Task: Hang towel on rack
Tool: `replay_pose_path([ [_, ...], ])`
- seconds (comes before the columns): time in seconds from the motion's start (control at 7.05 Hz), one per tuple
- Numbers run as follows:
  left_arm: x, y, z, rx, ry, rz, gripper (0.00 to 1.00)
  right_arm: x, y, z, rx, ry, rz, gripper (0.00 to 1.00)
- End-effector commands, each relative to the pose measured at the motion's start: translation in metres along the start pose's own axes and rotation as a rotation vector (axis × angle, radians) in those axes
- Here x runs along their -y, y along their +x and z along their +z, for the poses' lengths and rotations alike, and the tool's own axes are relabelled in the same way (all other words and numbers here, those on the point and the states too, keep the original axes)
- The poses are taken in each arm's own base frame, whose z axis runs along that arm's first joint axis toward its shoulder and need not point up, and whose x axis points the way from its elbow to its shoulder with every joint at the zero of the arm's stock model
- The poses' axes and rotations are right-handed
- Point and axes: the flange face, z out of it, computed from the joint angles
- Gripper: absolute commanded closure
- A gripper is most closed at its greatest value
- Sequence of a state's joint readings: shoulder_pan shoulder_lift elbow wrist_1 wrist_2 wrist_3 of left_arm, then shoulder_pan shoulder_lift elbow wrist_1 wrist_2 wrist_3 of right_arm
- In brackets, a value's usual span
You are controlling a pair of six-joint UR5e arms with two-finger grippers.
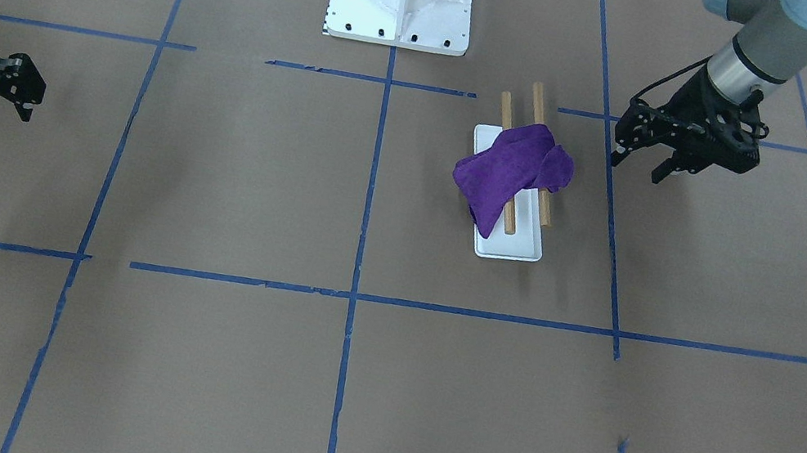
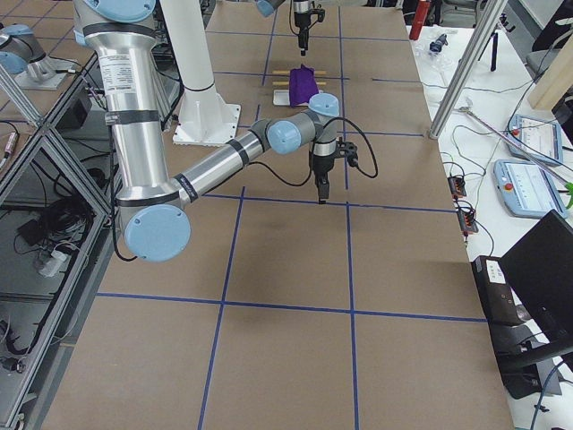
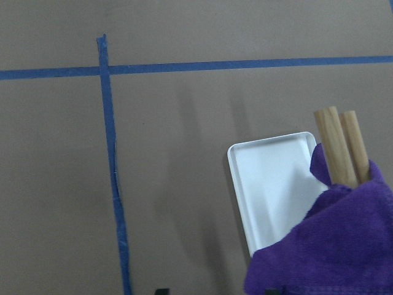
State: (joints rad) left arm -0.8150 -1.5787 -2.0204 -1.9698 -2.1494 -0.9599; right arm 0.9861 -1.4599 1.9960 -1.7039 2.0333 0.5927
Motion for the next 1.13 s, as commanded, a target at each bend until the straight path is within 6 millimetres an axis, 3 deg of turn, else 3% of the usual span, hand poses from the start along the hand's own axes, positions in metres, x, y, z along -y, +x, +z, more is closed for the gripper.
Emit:
replay_pose_path([
  [0.0, 0.020, -0.099, -0.022, -0.006, -0.103, -0.146, 0.00, -0.012, 0.056, 0.016, -0.038, -0.043, 0.090, 0.00],
  [0.14, 0.023, -0.144, -0.036, 0.031, -0.079, -0.093, 0.00, -0.020, 0.090, 0.020, 0.000, -0.090, 0.117, 0.00],
  [0.28, 0.025, -0.205, -0.050, 0.088, -0.079, -0.084, 0.00, -0.028, 0.142, 0.028, 0.018, -0.123, 0.081, 0.00],
  [0.43, 0.027, -0.247, -0.063, 0.141, -0.114, -0.052, 0.00, -0.035, 0.188, 0.027, 0.043, -0.132, 0.054, 0.00],
  [0.57, 0.024, -0.303, -0.099, 0.229, -0.107, -0.011, 0.00, -0.052, 0.235, 0.029, 0.079, -0.141, 0.065, 0.00],
  [0.71, 0.002, -0.353, -0.127, 0.256, -0.121, 0.013, 0.00, -0.066, 0.272, 0.031, 0.101, -0.141, 0.046, 0.00],
  [0.85, -0.012, -0.375, -0.141, 0.260, -0.108, -0.044, 0.00, -0.077, 0.290, 0.028, 0.105, -0.133, 0.049, 0.00],
  [0.99, -0.014, -0.379, -0.142, 0.259, -0.107, -0.057, 0.00, -0.078, 0.291, 0.026, 0.106, -0.129, 0.052, 0.00],
])
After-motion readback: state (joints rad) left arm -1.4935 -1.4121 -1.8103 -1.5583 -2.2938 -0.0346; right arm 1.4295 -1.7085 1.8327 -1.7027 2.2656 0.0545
